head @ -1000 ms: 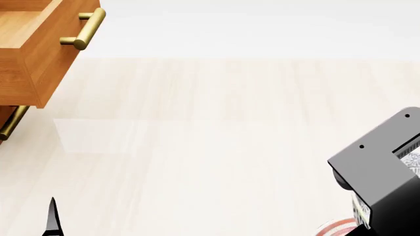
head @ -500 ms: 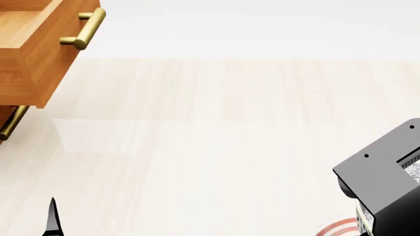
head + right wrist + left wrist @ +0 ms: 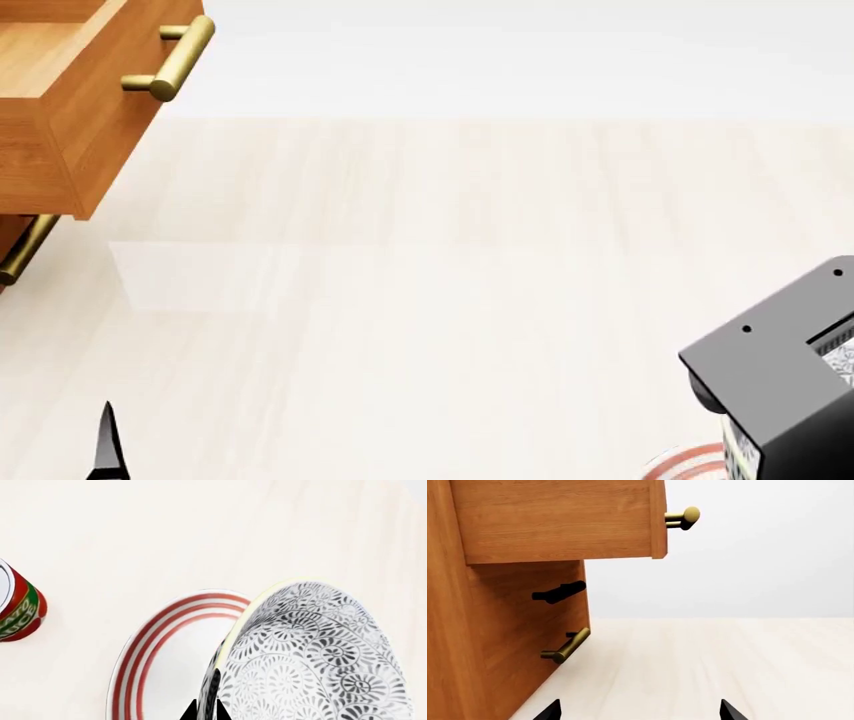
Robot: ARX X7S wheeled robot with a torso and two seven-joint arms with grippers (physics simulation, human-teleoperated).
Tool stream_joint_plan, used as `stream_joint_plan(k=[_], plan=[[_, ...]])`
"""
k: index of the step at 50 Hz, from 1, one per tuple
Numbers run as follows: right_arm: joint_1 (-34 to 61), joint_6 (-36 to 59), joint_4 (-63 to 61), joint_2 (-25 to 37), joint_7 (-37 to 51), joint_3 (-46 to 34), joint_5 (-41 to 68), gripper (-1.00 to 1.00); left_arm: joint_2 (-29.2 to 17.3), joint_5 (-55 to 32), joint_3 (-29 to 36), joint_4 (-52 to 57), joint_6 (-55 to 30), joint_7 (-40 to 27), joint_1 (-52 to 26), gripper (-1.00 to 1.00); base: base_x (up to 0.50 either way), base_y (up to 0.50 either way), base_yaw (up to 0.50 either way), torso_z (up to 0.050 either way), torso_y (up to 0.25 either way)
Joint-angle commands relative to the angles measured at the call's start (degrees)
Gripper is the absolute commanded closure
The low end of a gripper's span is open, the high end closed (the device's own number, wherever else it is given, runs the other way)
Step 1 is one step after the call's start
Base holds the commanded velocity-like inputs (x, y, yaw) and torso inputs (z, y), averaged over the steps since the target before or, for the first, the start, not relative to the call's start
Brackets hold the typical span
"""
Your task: Put the bowl on the plate.
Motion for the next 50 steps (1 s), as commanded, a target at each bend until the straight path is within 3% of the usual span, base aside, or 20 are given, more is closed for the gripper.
stream_joint_plan(k=[1,14,15,34,50], plan=[[0.34,-0.13,-0.63,0.62,0.5,0.06,-0.32,1.0,-0.07,-0.04,0.16,-0.15,0.14,0.01,-0.12,-1.0,0.0,0.0,0.0,0.0,0.0],[0.25,0.55,-0.15,0.01,0.78,-0.48,-0.63,1.0,-0.3,-0.38,0.1,0.17,0.26,-0.09,0.18,-1.0,0.0,0.0,0.0,0.0,0.0],[0.41,0.96,0.04,-0.15,1.38,-0.81,-0.43,-1.0,-0.28,-0.31,0.13,0.05,0.33,-0.12,0.18,-1.0,0.0,0.0,0.0,0.0,0.0],[0.16,-6.23,-4.28,1.83,-6.68,4.93,0.0,-1.0,-0.44,-0.29,0.43,0.7,-0.03,-0.49,0.23,-1.0,0.0,0.0,0.0,0.0,0.0],[3.29,-6.74,-6.29,2.75,-6.28,7.61,2.48,-1.0,-0.83,-0.5,0.53,2.05,-0.79,-0.95,0.47,-1.0,0.0,0.0,0.0,0.0,0.0]])
